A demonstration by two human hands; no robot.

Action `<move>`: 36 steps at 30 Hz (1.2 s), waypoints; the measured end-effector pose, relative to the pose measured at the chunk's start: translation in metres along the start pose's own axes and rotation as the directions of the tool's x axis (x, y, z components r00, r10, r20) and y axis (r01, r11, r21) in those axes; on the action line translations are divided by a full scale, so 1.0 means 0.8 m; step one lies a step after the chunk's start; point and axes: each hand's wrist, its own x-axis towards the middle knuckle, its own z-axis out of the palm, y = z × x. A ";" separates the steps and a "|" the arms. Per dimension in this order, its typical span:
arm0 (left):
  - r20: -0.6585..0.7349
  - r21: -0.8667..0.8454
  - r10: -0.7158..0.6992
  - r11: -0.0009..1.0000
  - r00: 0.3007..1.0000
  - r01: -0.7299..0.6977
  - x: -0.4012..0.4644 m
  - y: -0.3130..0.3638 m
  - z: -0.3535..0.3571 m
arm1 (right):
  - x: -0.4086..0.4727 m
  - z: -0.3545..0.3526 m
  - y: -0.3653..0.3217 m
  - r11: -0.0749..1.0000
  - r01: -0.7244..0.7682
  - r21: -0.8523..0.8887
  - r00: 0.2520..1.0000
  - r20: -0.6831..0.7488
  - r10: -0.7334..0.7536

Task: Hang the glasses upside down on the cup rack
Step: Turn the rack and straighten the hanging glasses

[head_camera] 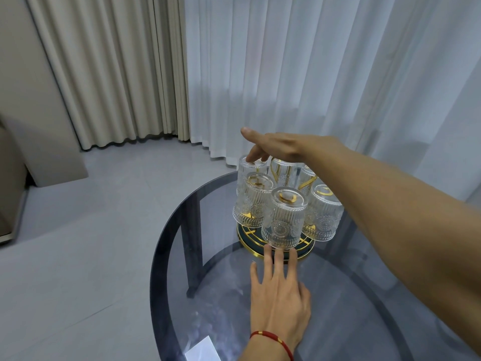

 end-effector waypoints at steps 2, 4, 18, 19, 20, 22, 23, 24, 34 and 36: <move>-0.006 0.005 0.001 1.000 1.000 -0.001 0.000 0.000 0.000 | 0.000 0.000 0.000 1.000 0.021 0.022 0.999 -0.028 -0.021; -0.010 0.008 -0.001 1.000 1.000 0.001 0.000 0.000 0.000 | -0.001 0.000 -0.002 0.999 0.033 0.037 0.999 -0.034 -0.031; 0.006 -0.016 0.012 1.000 1.000 -0.012 -0.001 0.000 -0.005 | -0.042 -0.006 -0.019 0.975 0.220 -0.027 0.899 -0.383 -0.213; 0.004 -0.015 0.017 1.000 1.000 -0.017 -0.001 0.000 -0.006 | -0.051 -0.005 -0.020 0.971 0.238 -0.022 0.867 -0.446 -0.222; 0.002 -0.015 0.020 1.000 1.000 -0.020 -0.002 0.000 -0.006 | -0.061 -0.001 -0.021 0.970 0.242 -0.018 0.838 -0.499 -0.219; -0.004 -0.010 0.018 1.000 1.000 -0.018 -0.002 0.000 -0.006 | -0.080 0.013 -0.021 0.982 0.171 -0.074 0.809 -0.558 -0.183; -0.008 -0.005 0.014 1.000 1.000 -0.014 -0.001 0.001 -0.007 | -0.088 0.024 -0.020 0.985 0.097 -0.141 0.819 -0.551 -0.159; -0.002 -0.001 0.011 1.000 1.000 -0.011 -0.001 0.001 -0.007 | -0.093 0.035 -0.019 0.974 0.016 -0.224 0.844 -0.520 -0.133; 0.062 0.005 0.005 1.000 0.998 -0.005 -0.001 -0.001 -0.010 | -0.084 0.083 -0.005 0.950 -0.146 -0.276 0.950 -0.306 0.057; 0.056 -0.006 0.002 1.000 0.998 -0.002 -0.001 0.000 -0.010 | -0.082 0.086 -0.004 0.958 -0.135 -0.252 0.937 -0.347 0.040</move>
